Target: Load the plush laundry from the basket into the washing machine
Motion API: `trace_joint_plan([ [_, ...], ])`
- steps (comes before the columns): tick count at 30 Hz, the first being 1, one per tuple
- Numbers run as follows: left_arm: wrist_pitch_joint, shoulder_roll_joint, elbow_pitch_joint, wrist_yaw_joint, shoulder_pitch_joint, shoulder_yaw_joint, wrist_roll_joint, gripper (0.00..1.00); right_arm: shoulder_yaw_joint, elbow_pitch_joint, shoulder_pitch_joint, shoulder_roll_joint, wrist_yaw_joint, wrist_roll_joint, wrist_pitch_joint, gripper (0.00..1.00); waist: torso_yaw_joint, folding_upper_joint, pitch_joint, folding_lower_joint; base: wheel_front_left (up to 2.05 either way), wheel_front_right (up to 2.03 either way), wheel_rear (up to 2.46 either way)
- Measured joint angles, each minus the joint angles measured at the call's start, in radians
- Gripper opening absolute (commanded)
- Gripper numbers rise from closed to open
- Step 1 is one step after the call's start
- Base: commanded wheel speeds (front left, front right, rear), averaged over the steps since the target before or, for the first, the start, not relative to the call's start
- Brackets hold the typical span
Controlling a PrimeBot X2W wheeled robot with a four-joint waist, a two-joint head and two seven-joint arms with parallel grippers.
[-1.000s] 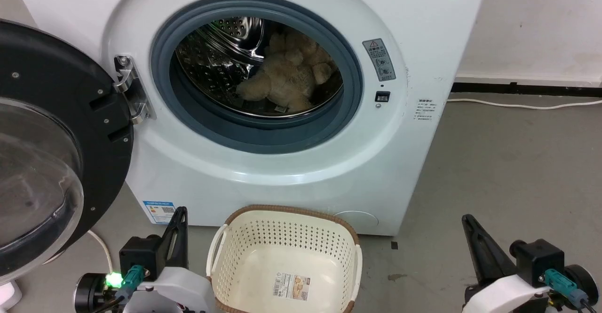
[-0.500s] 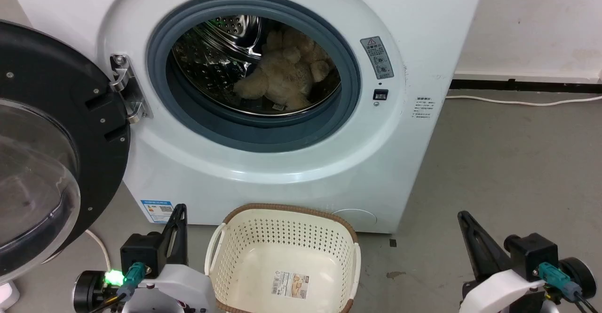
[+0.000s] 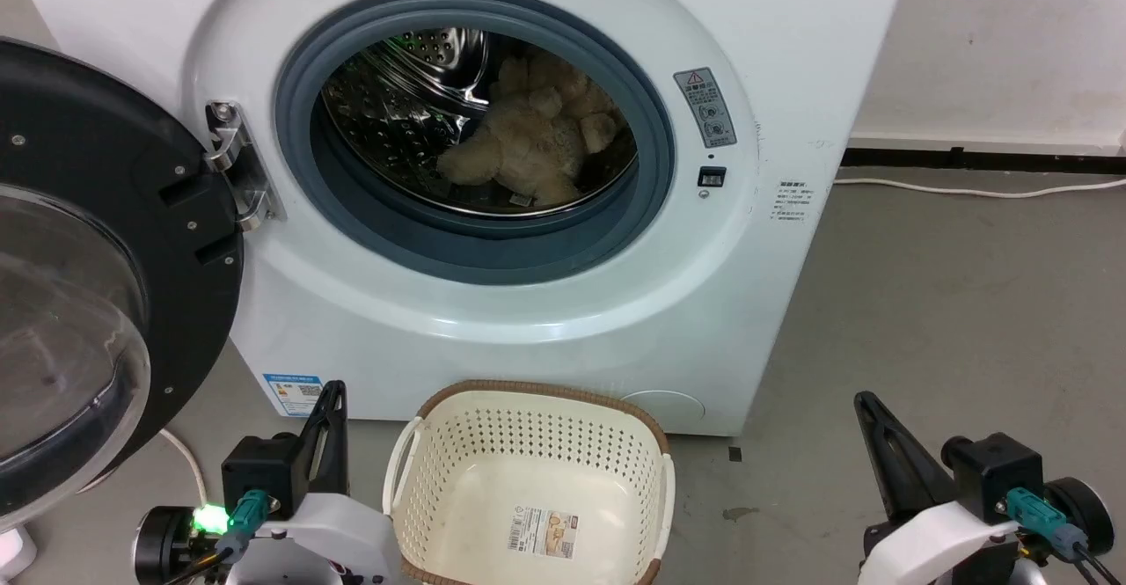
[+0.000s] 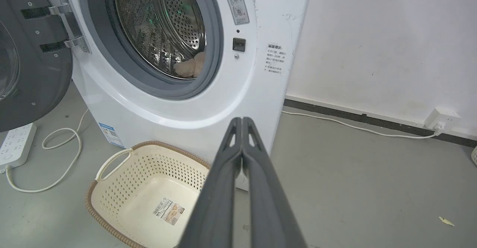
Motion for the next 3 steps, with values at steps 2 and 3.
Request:
trace_joint_plan([
  [2,0.0,0.0,0.0,0.0,0.0,0.0,0.0,0.0,0.0,0.0,0.0,0.0,0.0,0.0,0.0,0.0,0.0,0.0,0.0,0.0,0.0,0.0,0.0],
  [3,0.0,0.0,0.0,0.0,0.0,0.0,0.0,0.0,0.0,0.0,0.0,0.0,0.0,0.0,0.0,0.0,0.0,0.0,0.0,0.0,0.0,0.0,0.0],
])
